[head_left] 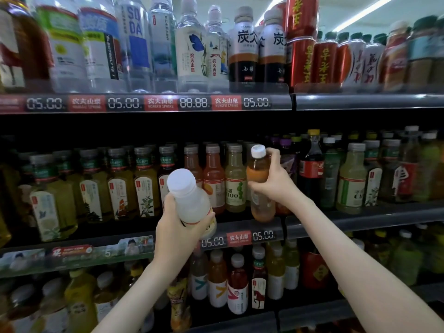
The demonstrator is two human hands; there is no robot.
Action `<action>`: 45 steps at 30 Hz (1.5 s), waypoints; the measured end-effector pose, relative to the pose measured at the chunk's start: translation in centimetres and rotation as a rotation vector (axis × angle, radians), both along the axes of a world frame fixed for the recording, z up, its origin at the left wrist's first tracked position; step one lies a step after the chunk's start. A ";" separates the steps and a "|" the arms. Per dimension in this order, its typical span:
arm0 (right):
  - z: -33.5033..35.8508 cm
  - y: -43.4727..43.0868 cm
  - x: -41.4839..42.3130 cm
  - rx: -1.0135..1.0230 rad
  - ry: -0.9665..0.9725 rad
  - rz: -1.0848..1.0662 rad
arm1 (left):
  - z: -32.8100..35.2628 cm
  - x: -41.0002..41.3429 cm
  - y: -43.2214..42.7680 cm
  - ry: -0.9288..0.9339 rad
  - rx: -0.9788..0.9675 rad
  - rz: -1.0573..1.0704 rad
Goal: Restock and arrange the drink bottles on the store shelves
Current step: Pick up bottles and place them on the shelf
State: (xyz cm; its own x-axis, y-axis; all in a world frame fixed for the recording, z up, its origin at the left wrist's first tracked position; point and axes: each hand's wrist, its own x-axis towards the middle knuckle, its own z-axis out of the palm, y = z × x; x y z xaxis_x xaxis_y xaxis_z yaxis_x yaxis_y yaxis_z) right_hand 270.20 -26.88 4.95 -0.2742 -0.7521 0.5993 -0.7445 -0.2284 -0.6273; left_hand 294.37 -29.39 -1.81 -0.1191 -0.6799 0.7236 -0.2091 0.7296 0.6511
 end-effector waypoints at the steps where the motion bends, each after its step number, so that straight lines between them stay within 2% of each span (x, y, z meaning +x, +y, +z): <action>1: -0.5 0.7 0.2 -0.011 0.043 0.009 | 0.3 -0.3 -0.1 0.007 0.009 -0.016; 3: -1.8 2.0 0.2 -0.090 0.063 -0.006 | 1.1 -1.0 -0.3 0.035 0.054 -0.064; 6: -2.4 4.2 -0.3 -0.266 -0.063 -0.051 | 2.3 -2.5 -0.7 0.056 0.127 -0.124; 11: 0.0 8.2 -2.0 -0.518 -0.117 -0.165 | 3.6 -6.4 -2.3 -0.026 0.172 -0.198; 20: -0.2 13.3 -4.7 -0.382 -0.060 -0.196 | 3.4 -16.9 -5.9 -0.247 0.213 -0.145; 25: -0.8 14.4 -5.6 -0.277 -0.076 -0.226 | 3.2 -19.7 -6.3 -0.398 0.217 -0.018; 29: -0.9 14.6 -5.9 -0.208 -0.072 -0.220 | 3.3 -20.2 -5.5 -0.638 -0.036 0.338; 33: -1.2 14.1 -5.7 -0.155 -0.087 -0.211 | 3.4 -20.5 -6.0 -0.773 -0.048 0.333; 39: -1.7 12.6 -4.8 -0.151 -0.211 -0.159 | 3.8 -19.0 -5.0 -0.635 0.113 0.098; 42: -1.7 12.0 -4.3 -0.154 -0.281 -0.147 | 3.7 -17.2 -2.9 -0.567 0.041 -0.059; 45: -1.9 11.2 -3.7 -0.168 -0.323 -0.129 | 4.5 -15.4 0.9 -0.451 0.144 -0.563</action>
